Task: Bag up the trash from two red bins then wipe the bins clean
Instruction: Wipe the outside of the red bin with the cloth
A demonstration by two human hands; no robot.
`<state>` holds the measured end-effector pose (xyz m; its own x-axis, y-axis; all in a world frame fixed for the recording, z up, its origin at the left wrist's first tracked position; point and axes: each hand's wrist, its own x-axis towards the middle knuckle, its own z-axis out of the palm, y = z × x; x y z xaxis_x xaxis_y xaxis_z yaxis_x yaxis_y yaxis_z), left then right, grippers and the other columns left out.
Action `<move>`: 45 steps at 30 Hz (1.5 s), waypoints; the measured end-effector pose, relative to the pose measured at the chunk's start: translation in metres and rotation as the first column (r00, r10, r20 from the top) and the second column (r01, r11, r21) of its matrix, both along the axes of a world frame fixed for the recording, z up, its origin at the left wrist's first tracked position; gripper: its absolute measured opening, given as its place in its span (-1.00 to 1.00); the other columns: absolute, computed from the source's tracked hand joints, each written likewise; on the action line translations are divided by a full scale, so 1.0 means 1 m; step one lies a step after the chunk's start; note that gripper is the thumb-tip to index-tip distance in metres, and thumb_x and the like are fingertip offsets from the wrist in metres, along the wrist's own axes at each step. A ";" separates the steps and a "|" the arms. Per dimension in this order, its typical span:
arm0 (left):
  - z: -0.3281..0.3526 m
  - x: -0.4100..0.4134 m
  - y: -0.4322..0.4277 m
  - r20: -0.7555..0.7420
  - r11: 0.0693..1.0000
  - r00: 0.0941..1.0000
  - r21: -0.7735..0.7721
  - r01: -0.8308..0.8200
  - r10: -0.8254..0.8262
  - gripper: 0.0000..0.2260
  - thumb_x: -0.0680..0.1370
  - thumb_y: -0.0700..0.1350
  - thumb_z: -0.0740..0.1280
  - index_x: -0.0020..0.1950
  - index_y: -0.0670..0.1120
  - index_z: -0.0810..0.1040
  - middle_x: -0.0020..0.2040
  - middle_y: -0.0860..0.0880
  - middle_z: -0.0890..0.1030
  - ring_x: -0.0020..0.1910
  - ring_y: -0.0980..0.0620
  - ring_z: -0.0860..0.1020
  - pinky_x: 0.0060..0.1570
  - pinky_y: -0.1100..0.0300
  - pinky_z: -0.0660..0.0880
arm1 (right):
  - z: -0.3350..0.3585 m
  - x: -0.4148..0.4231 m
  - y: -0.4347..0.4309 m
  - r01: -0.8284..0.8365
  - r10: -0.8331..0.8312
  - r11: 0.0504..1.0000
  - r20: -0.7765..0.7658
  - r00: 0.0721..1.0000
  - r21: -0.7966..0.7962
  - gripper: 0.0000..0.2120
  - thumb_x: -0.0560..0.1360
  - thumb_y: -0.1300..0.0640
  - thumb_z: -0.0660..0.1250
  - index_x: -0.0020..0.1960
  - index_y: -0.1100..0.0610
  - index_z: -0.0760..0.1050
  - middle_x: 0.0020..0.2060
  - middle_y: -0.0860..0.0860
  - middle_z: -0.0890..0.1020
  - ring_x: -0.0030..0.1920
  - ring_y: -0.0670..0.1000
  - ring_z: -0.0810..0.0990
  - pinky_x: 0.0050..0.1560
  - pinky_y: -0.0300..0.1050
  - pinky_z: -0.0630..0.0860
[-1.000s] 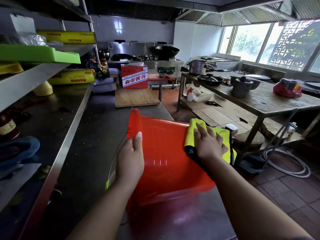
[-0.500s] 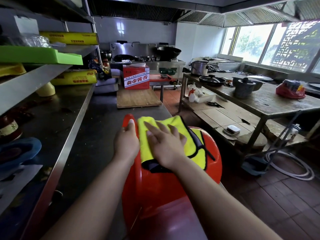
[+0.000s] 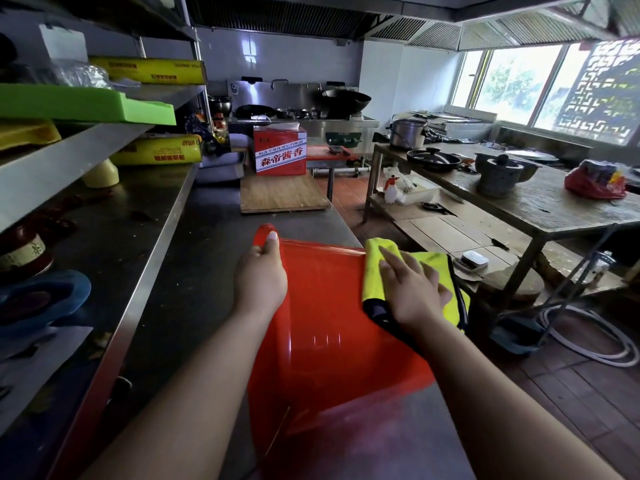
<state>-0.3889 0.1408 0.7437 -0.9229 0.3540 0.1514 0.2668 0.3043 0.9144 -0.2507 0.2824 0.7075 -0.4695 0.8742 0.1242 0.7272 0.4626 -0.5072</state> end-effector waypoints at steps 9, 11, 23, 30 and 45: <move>0.001 -0.004 0.000 -0.004 0.999 0.999 0.000 -0.033 0.033 -0.53 0.64 0.10 0.05 0.01 -0.25 0.56 0.00 -0.27 0.58 0.04 -0.22 0.53 0.00 0.04 0.42 | 0.015 -0.043 -0.096 -0.380 0.378 0.903 0.051 0.925 0.199 -0.58 0.63 -0.16 -0.08 0.47 -0.35 0.01 0.53 -0.16 0.07 0.52 0.11 -0.08 0.41 0.23 -0.10; 0.000 -0.007 0.000 0.009 0.999 0.999 -0.029 -0.045 0.046 -0.54 0.64 0.13 0.03 -0.08 -0.18 0.54 -0.06 -0.21 0.58 -0.04 -0.17 0.54 -0.03 0.06 0.42 | 0.011 -0.039 -0.096 -0.429 0.428 0.868 0.058 0.902 0.249 -0.59 0.63 -0.19 -0.09 0.46 -0.37 -0.01 0.53 -0.19 0.06 0.52 0.09 -0.07 0.40 0.20 -0.09; -0.005 0.004 0.000 -0.026 0.999 1.000 0.049 0.005 -0.003 -0.62 0.60 0.14 0.15 -0.27 -0.09 0.41 -0.43 0.00 0.41 -0.44 0.04 0.41 -0.43 0.20 0.28 | -0.020 0.020 0.011 0.037 -0.038 0.999 -0.036 0.999 -0.019 -0.61 0.60 -0.24 -0.05 0.42 -0.39 0.13 0.51 -0.16 0.12 0.50 0.09 -0.01 0.36 0.21 -0.01; -0.028 0.030 -0.021 -0.151 0.999 0.988 -0.023 0.032 -0.035 -0.64 0.62 0.15 0.03 0.11 -0.06 0.48 -0.31 0.15 0.40 -0.32 0.23 0.38 -0.20 0.17 0.31 | -0.014 0.005 0.014 0.080 -0.083 0.996 -0.065 0.994 -0.044 -0.61 0.60 -0.22 -0.05 0.42 -0.37 0.16 0.51 -0.14 0.14 0.50 0.10 -0.01 0.36 0.22 -0.02; -0.010 0.028 -0.009 -0.080 0.998 0.997 0.061 -0.002 0.006 -0.55 0.63 0.11 0.05 -0.33 -0.14 0.38 -0.32 -0.12 0.47 -0.18 -0.21 0.49 -0.28 0.09 0.24 | 0.014 -0.026 -0.070 -0.312 0.323 0.942 -0.085 0.943 0.125 -0.62 0.62 -0.18 -0.03 0.43 -0.39 0.13 0.50 -0.20 0.16 0.50 0.05 -0.02 0.38 0.14 -0.06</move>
<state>-0.3612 0.1316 0.7338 -0.9084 0.3383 0.2458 0.3387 0.2504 0.9070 -0.2763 0.2127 0.7216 -0.6999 0.6603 0.2723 0.4800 0.7171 -0.5053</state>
